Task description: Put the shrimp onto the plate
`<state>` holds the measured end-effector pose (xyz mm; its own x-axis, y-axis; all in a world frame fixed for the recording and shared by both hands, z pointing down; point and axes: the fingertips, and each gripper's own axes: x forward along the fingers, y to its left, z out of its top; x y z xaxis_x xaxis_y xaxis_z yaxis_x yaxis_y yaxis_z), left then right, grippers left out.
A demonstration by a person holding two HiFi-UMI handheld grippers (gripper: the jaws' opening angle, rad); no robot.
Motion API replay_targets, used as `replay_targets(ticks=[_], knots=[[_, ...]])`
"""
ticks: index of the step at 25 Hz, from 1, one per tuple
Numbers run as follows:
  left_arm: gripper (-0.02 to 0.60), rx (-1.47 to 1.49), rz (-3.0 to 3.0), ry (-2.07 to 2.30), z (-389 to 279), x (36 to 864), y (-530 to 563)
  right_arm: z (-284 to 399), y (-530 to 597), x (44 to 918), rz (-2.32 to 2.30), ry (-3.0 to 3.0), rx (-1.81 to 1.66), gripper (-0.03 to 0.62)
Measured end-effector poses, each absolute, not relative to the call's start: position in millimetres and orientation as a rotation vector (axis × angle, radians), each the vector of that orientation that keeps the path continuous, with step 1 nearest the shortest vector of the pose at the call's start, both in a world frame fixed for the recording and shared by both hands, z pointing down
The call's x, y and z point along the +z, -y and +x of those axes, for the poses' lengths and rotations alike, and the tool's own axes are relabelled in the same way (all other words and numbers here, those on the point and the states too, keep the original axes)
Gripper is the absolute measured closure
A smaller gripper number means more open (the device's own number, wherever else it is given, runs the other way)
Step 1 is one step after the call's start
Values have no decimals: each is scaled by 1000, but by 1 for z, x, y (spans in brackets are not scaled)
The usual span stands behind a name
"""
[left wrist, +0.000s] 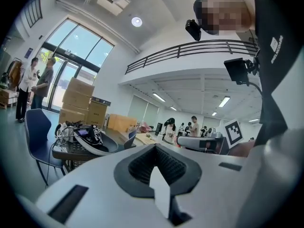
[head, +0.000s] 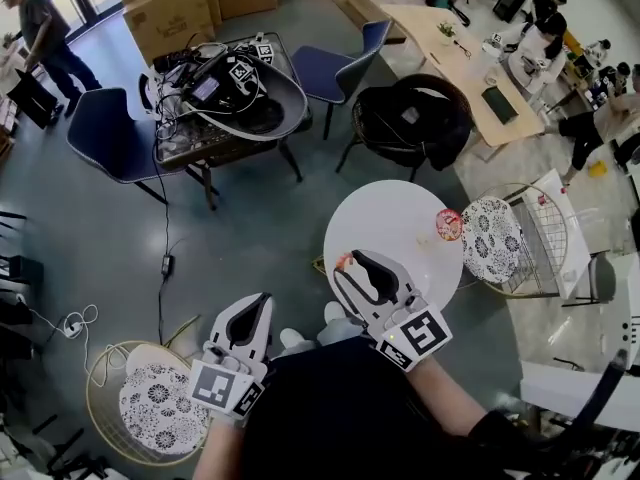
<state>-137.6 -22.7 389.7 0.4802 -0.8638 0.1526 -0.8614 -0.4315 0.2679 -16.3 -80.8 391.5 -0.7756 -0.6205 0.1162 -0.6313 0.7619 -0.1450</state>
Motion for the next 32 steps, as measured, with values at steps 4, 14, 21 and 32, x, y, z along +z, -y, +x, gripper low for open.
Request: replay_targets(ticks=[4, 14, 21, 32], knots=[[575, 33, 2459, 1387, -108, 392, 37, 23, 93, 416, 1129, 2790, 305, 430], [575, 125, 2488, 1266, -51, 406, 61, 109, 105, 489, 1265, 2553, 450, 430], [574, 205, 2506, 1201, -17, 415, 70, 156, 106, 547, 1271, 2416, 522, 430], [574, 292, 2471, 1221, 3, 433, 77, 193, 102, 639, 1184, 2279, 651, 430]])
